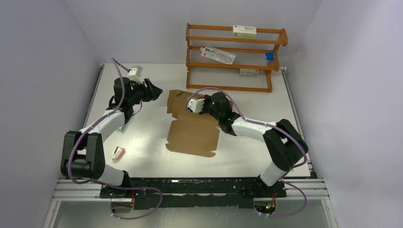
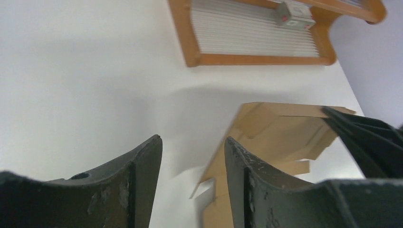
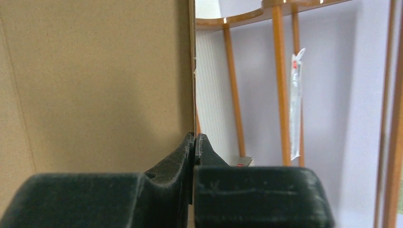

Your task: Fold the paper box

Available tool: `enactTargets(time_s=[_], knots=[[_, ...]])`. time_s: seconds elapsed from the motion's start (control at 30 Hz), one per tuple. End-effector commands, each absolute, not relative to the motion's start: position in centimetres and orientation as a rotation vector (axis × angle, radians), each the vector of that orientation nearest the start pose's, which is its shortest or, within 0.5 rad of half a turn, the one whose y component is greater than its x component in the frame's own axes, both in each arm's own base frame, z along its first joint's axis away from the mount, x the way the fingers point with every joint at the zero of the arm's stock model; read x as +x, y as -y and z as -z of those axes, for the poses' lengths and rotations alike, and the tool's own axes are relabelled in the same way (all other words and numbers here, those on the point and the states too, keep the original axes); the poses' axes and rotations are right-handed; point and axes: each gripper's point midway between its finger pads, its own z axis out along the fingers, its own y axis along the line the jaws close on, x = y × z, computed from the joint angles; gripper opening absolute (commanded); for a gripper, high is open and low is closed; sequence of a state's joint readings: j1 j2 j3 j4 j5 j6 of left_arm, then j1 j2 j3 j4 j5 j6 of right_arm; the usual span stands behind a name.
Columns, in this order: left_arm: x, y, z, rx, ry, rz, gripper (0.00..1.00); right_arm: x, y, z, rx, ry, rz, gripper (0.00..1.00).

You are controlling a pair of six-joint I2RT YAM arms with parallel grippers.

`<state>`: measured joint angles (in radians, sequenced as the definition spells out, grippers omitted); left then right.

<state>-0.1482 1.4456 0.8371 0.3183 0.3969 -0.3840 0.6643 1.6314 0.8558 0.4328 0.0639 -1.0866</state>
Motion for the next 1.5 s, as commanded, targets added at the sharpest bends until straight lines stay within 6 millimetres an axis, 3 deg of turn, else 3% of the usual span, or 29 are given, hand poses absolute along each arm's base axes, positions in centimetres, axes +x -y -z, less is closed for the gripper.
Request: enactTargets(time_s=[0.0, 0.13, 0.47, 0.8, 1.13, 1.33, 1.47], knots=[[42.0, 12.7, -15.5, 0.035, -1.945, 0.762, 0.56, 40.7, -26.4, -17.6, -1.444, -1.106, 0.406, 0.0], [42.4, 13.5, -13.2, 0.058, -1.99, 0.852, 0.54, 40.6, -26.8, -17.9, -1.47, -1.023, 0.434, 0.0], [41.7, 17.5, -10.9, 0.162, -2.002, 1.031, 0.51, 40.5, -28.2, -17.9, -1.453, -0.941, 0.417, 0.0], [39.5, 21.3, -12.9, 0.297, -1.946, 1.117, 0.49, 40.8, -29.0, -15.0, -1.499, -0.922, 0.469, 0.0], [38.6, 23.3, -12.8, 0.298, -1.955, 1.152, 0.49, 40.7, -29.2, -13.5, -1.522, -0.944, 0.507, 0.0], [38.3, 23.1, -12.3, 0.275, -1.98, 1.098, 0.54, 40.6, -29.1, -12.9, -1.533, -0.957, 0.516, 0.0], [37.9, 23.2, -13.5, 0.237, -1.928, 1.141, 0.55, 40.3, -29.2, -13.0, -1.536, -0.952, 0.507, 0.0]])
